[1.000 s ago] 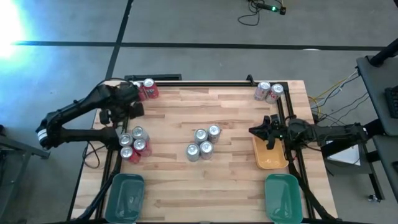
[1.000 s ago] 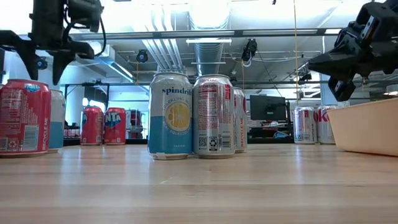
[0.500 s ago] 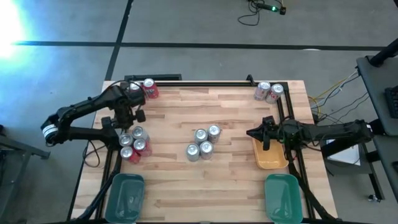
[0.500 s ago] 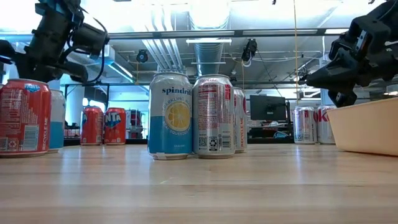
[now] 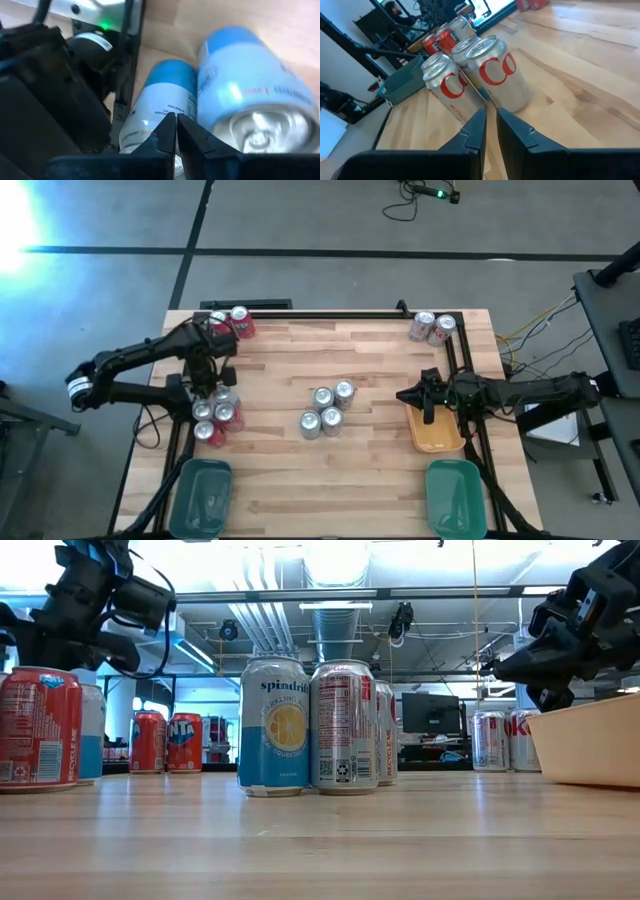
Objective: Sort soda cans
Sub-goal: Adjust the soda cans
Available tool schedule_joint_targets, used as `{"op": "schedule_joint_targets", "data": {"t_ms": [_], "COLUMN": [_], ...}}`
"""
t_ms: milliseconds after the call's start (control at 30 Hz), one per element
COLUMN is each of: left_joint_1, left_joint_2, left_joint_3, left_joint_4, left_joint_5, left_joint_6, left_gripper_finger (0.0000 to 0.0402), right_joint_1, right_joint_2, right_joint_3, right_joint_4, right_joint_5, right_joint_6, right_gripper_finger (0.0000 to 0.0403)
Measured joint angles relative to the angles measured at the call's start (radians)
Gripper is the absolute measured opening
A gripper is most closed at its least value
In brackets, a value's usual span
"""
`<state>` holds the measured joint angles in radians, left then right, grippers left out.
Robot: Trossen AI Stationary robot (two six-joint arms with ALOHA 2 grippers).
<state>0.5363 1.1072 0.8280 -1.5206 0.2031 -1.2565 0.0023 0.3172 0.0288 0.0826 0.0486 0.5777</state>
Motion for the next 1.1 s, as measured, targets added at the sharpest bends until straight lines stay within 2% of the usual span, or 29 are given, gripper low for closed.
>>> {"op": "schedule_joint_targets", "data": {"t_ms": [267,467,700,867,1100], "left_joint_1": [-0.141,-0.145,-0.096,-0.036,0.082], "left_joint_2": [0.02,0.02,0.019,0.019,0.048], "left_joint_3": [0.011,0.033,0.096,0.093,0.092], "left_joint_4": [0.001,0.009,-0.027,-0.05,-0.001], "left_joint_5": [0.062,0.003,-0.157,-0.206,-0.285], "left_joint_6": [-0.016,-0.017,-0.032,-0.016,0.011], "left_gripper_finger": [0.0,0.0,0.0,0.0,0.0], "right_joint_1": [0.0,0.0,0.0,0.0,0.0], "right_joint_2": [0.0,0.0,0.0,0.0,0.0], "right_joint_3": [0.0,0.0,0.0,0.0,0.0], "right_joint_4": [0.001,0.002,0.002,0.002,0.002], "right_joint_5": [0.002,0.004,0.004,0.004,0.004], "right_joint_6": [-0.003,-0.003,-0.003,-0.003,-0.003], "right_gripper_finger": [0.0038,0.0038,0.0038,0.0038,0.0038]}}
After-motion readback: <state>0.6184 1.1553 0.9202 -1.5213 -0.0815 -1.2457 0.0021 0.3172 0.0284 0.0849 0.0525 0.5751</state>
